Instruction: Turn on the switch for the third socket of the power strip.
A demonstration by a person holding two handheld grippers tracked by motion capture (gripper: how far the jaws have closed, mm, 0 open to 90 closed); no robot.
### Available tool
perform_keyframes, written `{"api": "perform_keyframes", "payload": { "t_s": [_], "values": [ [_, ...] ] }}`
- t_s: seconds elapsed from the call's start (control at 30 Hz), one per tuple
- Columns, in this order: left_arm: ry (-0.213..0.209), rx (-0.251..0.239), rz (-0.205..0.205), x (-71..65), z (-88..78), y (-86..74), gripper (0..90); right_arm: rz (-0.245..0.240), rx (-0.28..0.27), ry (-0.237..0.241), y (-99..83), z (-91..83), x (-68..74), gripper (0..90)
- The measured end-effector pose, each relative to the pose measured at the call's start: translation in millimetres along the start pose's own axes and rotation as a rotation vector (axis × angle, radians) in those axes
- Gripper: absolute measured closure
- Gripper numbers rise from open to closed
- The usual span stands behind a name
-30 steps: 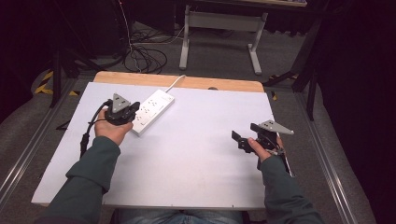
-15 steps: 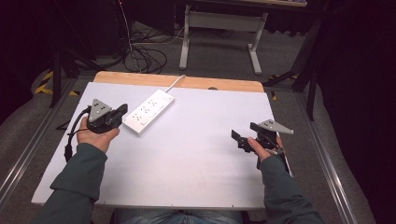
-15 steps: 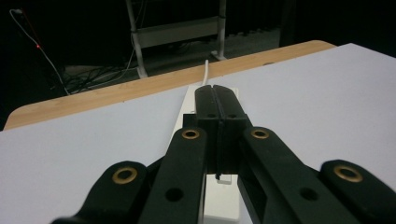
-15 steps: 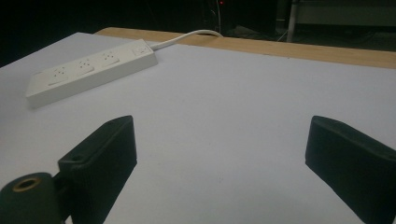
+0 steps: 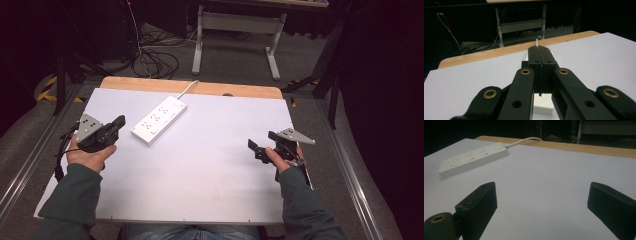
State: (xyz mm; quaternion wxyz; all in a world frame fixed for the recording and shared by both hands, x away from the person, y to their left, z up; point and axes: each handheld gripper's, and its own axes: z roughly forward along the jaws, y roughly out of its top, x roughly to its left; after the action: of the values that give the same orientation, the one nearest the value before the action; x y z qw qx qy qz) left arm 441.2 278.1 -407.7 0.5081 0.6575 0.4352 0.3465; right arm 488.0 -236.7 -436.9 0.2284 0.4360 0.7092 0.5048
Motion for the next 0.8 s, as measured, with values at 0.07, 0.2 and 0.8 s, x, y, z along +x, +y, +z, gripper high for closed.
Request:
{"api": "perform_keyframes", "payload": {
  "t_s": [0.07, 0.2, 0.8],
  "values": [
    [-0.002, -0.008, -0.016, 0.1, -4.2, -0.7, 87.7, -0.003, 0.002, -0.001, -0.1, 0.3, -0.5, 9.3],
    [-0.006, -0.032, -0.022, -1.2, -12.9, -1.0, 86.6, -0.003, 0.004, 0.001, -0.2, 0.0, -0.7, 9.3],
    [0.054, -0.056, -0.013, -2.6, -42.4, -9.0, 74.0, -0.006, -0.003, 0.007, 0.7, -0.4, -0.2, 9.3]
  ]
}}
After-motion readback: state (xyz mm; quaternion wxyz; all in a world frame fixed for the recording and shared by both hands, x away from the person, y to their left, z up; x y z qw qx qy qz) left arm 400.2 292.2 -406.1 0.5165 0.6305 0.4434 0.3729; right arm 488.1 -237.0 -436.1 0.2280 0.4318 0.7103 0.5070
